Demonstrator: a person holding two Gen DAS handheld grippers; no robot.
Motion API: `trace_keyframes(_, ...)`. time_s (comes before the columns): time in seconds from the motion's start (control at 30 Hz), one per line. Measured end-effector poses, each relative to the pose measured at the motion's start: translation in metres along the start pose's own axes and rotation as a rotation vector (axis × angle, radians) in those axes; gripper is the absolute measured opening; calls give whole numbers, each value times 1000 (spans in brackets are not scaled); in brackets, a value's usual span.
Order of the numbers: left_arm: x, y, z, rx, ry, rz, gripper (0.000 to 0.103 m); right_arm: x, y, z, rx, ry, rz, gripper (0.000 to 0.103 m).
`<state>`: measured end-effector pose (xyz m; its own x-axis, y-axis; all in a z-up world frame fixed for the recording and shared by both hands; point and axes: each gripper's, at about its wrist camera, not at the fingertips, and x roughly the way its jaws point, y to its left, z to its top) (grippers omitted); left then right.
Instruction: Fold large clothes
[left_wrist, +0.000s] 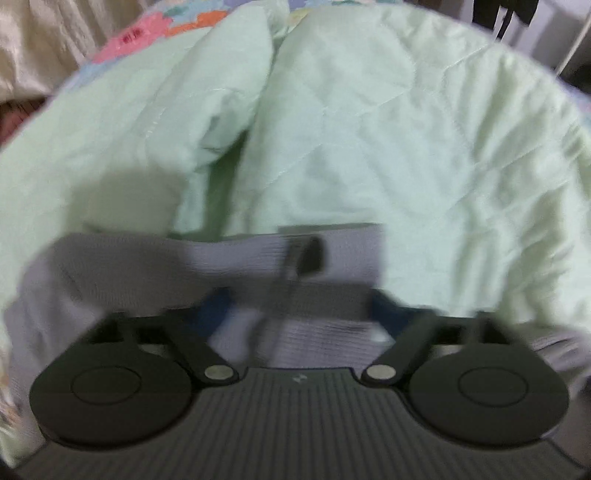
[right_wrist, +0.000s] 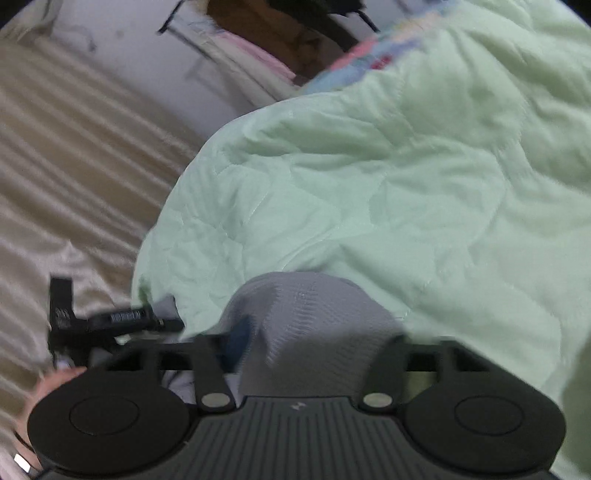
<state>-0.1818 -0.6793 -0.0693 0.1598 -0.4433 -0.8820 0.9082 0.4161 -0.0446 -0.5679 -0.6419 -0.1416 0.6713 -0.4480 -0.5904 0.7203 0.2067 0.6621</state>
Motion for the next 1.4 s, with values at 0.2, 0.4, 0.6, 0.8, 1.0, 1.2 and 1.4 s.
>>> trace_keyframes(0.2, -38, -8, 2, 11, -133, -30, 9, -31, 3, 9, -42, -58, 42, 5)
trace_keyframes(0.4, -110, 58, 7, -143, -361, -77, 9, -69, 17, 22, -97, -98, 94, 5)
trace_keyframes(0.6, -206, 113, -33, -160, -552, -59, 9, -88, 27, 24, -181, -52, 224, 5)
trace_keyframes(0.8, -286, 198, -141, -282, -609, -71, 9, -131, 52, -8, -324, 39, 366, 5)
trace_keyframes(1.0, -294, 257, -291, -320, -487, 116, 9, -155, 71, -62, -433, 238, 440, 5)
trace_keyframes(1.2, -268, 293, -357, -512, -216, 12, 9, -150, 58, -97, -379, 300, 376, 5)
trace_keyframes(1.4, -270, 317, -361, -708, -130, -172, 9, -172, 65, -88, -325, 205, 393, 5)
